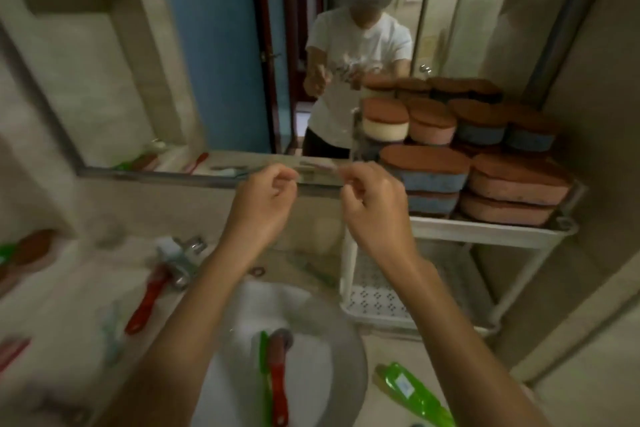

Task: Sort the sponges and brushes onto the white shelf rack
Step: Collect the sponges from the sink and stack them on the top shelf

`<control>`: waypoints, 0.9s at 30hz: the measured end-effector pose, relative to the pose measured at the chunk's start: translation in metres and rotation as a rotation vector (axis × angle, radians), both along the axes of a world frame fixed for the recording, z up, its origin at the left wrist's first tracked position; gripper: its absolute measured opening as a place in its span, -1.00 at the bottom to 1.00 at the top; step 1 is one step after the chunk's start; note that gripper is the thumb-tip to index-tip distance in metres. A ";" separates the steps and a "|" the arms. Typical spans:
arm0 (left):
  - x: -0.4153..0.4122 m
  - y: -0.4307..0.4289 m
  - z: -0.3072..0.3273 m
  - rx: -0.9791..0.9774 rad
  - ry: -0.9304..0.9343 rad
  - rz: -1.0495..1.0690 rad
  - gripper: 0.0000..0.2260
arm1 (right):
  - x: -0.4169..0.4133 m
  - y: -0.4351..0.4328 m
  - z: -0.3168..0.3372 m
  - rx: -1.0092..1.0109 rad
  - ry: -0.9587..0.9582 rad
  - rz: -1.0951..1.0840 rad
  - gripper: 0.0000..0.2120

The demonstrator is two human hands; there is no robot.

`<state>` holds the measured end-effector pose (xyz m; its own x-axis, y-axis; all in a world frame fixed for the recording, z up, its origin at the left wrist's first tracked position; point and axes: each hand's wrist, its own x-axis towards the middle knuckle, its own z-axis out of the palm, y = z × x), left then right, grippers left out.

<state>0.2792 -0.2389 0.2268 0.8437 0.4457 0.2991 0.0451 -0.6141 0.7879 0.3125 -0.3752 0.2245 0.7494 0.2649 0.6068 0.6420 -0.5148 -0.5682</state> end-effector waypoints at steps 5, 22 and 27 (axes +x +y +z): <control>-0.068 0.070 -0.074 -0.175 0.184 0.192 -0.82 | -0.052 0.081 -0.047 -0.022 0.203 0.247 -0.72; -0.209 0.392 -0.172 -0.214 0.535 0.495 -0.64 | -0.150 0.419 -0.170 -0.471 0.680 0.616 -0.71; -0.172 0.495 -0.186 -0.134 0.577 0.527 -0.78 | -0.137 0.485 -0.195 -0.592 0.699 0.546 -0.64</control>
